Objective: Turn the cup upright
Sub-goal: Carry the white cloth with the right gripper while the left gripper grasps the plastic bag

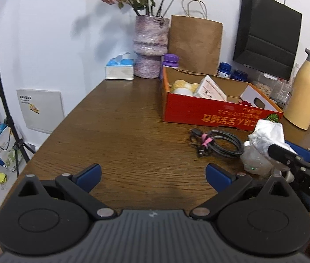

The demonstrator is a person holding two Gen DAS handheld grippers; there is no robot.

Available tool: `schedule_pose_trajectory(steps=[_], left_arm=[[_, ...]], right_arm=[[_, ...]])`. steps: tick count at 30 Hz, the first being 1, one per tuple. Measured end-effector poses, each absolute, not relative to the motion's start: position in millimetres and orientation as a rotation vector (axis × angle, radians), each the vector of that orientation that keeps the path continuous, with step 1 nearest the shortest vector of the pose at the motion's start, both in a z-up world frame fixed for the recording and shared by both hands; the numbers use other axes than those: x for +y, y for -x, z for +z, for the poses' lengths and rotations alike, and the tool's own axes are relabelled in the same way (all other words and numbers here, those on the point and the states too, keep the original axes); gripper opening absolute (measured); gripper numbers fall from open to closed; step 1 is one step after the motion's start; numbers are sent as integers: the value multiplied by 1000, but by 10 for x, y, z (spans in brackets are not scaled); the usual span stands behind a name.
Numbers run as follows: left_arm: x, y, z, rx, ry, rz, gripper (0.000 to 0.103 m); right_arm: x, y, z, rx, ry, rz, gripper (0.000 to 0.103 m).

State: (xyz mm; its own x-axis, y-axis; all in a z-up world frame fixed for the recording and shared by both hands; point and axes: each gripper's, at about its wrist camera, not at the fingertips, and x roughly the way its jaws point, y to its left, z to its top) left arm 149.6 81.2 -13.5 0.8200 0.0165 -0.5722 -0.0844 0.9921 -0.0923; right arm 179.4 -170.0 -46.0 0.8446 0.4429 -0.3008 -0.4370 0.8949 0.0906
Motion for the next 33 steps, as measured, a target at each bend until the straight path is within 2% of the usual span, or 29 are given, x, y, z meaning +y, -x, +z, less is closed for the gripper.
schedule_pose_trajectory(steps=[23,33], left_arm=[[-297,-2114,-191,613,110,-115,103],[-537,-2364,-385,607,128,-116,102]], right_arm=[[-2727,-2015,-493,271,-109,280,36],[-2802,-2011,-512,262,-126,262,36]])
